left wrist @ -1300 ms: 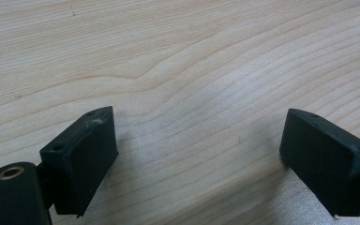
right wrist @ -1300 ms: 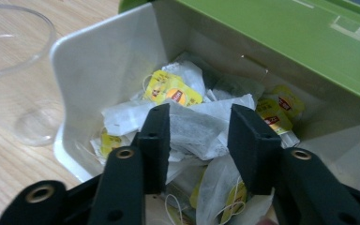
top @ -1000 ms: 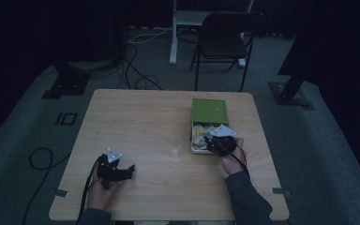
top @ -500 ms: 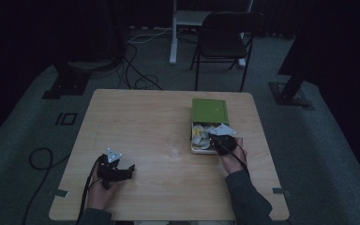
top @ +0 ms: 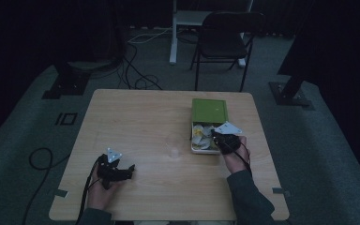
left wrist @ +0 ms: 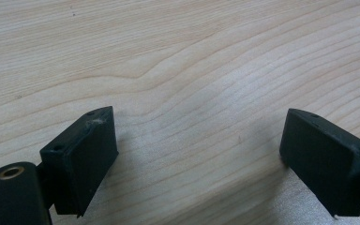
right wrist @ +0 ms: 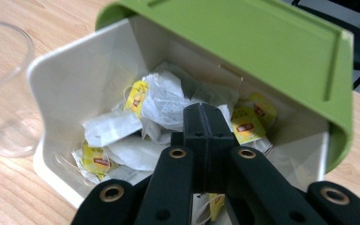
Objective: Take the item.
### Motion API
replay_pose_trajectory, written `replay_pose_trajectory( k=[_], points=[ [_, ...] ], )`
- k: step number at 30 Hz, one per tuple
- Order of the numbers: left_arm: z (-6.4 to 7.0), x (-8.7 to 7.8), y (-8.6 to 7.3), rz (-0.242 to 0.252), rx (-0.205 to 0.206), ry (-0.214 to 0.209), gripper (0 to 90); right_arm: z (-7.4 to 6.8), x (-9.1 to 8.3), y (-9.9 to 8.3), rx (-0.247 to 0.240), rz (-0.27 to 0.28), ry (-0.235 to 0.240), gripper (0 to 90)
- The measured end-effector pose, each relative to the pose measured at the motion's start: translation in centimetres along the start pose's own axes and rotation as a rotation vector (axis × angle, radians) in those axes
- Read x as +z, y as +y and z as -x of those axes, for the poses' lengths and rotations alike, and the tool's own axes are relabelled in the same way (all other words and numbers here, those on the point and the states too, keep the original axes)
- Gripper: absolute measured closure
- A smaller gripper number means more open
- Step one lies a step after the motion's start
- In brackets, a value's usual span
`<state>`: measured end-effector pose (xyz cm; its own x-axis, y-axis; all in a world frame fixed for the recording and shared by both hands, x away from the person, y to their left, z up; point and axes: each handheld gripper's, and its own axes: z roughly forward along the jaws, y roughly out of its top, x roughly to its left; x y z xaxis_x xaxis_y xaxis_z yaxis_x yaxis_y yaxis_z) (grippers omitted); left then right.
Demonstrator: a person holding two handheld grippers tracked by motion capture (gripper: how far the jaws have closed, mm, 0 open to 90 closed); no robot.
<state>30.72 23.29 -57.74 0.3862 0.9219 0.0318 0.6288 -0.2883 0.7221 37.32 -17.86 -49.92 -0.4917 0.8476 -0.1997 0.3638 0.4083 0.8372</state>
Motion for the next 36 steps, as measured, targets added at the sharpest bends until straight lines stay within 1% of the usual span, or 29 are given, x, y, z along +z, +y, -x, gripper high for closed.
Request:
replay_pose_trajectory(
  k=[6, 12, 13, 18, 27, 36],
  points=[
    [0.0, 0.0, 0.0, 0.0, 0.0, 0.0, 12.1, 0.1, -1.2, 0.9, -0.002, 0.032, 0.013, 90.0],
    [0.0, 0.0, 0.0, -0.001, 0.001, 0.0, 12.1, 0.2, -1.8, 1.3, -0.009, 0.043, 0.018, 90.0],
    [0.0, 0.0, 0.0, -0.001, 0.001, 0.0, 12.1, 0.3, -2.1, 1.5, -0.006, 0.054, 0.026, 90.0],
    [0.0, 0.0, 0.0, -0.001, 0.001, 0.0, 12.1, 0.3, -2.5, 1.8, -0.014, 0.051, 0.036, 90.0],
    [0.0, 0.0, 0.0, -0.001, 0.002, 0.0, 12.1, -0.1, -3.3, 2.2, -0.038, 0.067, 0.044, 90.0],
    [0.0, 0.0, 0.0, -0.001, 0.0, 0.0, 12.2, -0.4, -3.8, 2.5, -0.036, 0.08, 0.062, 90.0]
  ],
)
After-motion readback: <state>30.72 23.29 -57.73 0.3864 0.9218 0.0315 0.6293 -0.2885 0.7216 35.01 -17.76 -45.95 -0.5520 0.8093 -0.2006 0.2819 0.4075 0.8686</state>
